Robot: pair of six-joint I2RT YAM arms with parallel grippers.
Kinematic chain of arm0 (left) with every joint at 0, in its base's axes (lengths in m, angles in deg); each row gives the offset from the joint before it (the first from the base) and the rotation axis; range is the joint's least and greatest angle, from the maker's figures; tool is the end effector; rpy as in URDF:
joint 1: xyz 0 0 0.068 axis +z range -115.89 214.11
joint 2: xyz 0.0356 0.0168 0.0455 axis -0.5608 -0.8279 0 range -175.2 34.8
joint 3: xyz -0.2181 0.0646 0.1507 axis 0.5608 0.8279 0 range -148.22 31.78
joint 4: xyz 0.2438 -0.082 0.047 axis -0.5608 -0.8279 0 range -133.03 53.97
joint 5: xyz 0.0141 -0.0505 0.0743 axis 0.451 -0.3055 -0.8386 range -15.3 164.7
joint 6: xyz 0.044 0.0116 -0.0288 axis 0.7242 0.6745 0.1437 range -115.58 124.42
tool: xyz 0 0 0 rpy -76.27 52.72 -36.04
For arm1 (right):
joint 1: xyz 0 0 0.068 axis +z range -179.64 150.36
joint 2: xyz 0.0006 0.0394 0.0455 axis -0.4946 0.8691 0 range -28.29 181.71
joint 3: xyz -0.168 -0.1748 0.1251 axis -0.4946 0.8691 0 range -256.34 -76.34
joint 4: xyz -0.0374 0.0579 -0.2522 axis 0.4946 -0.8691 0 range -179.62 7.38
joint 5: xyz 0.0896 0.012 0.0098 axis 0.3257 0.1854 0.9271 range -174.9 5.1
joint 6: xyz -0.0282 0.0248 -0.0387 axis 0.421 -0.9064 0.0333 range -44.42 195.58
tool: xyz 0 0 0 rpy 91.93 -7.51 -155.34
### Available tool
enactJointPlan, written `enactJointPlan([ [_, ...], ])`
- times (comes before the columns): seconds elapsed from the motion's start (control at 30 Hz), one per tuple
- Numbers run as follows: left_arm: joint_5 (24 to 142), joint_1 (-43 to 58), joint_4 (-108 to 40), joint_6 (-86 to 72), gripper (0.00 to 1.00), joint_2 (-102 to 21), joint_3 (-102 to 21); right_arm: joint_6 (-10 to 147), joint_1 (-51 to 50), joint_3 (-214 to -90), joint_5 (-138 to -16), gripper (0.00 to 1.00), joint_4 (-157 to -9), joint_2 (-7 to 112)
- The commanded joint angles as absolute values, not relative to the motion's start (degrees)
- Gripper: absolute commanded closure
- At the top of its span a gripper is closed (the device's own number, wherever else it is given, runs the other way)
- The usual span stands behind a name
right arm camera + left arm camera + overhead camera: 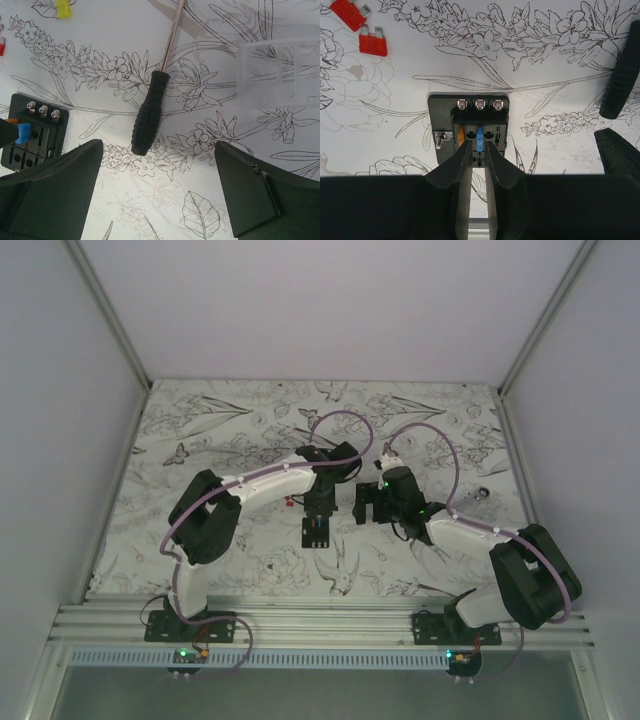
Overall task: Snap on the fuse box
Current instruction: Install the fuse at the fuse box base.
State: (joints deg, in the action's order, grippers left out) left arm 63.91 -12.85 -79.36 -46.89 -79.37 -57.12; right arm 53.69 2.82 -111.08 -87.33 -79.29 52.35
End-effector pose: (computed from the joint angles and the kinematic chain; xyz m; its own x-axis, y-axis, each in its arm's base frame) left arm 0.2882 -0.2989 0.2026 -0.9213 -0.1367 -0.3641 -0.0762 0.9815 -0.1758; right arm 0.2297 0.1444 0.1656 -0.7197 -0.0164 -0.6941 -0.2603 0.9331 0.2479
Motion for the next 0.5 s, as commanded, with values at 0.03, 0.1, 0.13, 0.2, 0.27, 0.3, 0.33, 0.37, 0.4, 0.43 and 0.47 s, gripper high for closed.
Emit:
enactJointPlan([
  [0.03, 65.8, -12.5, -81.6, -45.8, 0.83, -80.5, -57.5, 53.1, 2.5, -113.2, -87.0, 0.0, -78.9, 52.5],
  [0.1, 66.0, -12.5, -81.6, -45.7, 0.83, -80.8, -57.7, 53.1, 2.5, -113.2, -87.0, 0.0, -78.9, 52.6],
  [0.13, 66.0, -12.5, -81.5, -45.7, 0.84, -80.9, -57.8, 53.1, 2.5, -113.3, -86.9, 0.0, -78.9, 52.7],
  [0.2, 65.9, -12.4, -81.5, -45.7, 0.84, -81.2, -57.7, 53.1, 2.5, -113.3, -86.9, 0.0, -78.9, 52.7],
  [0.27, 65.9, -12.5, -81.5, -45.8, 0.85, -81.4, -57.6, 53.1, 2.5, -113.3, -86.8, 0.0, -78.9, 52.7],
  [0.3, 65.9, -12.4, -81.6, -45.8, 0.85, -81.6, -57.6, 53.1, 2.5, -113.3, -86.8, 0.0, -78.9, 52.7],
  [0.33, 65.8, -12.4, -81.5, -45.9, 0.86, -81.8, -57.5, 53.1, 2.5, -113.3, -86.9, 0.0, -78.9, 52.7],
  [0.37, 65.8, -12.4, -81.6, -45.9, 0.87, -81.9, -57.5, 53.2, 2.5, -113.3, -86.8, 0.0, -78.9, 52.7],
  [0.4, 65.8, -12.4, -81.6, -45.9, 0.88, -82.1, -57.5, 53.1, 2.5, -113.3, -86.8, 0.0, -78.9, 52.8],
  [0.43, 65.8, -12.4, -81.5, -45.9, 0.89, -82.2, -57.5, 53.2, 2.5, -113.3, -86.8, 0.0, -79.0, 52.8],
  [0.47, 65.9, -12.4, -81.6, -45.9, 0.9, -82.4, -57.4, 53.2, 2.5, -113.3, -86.8, 0.0, -79.0, 52.7],
])
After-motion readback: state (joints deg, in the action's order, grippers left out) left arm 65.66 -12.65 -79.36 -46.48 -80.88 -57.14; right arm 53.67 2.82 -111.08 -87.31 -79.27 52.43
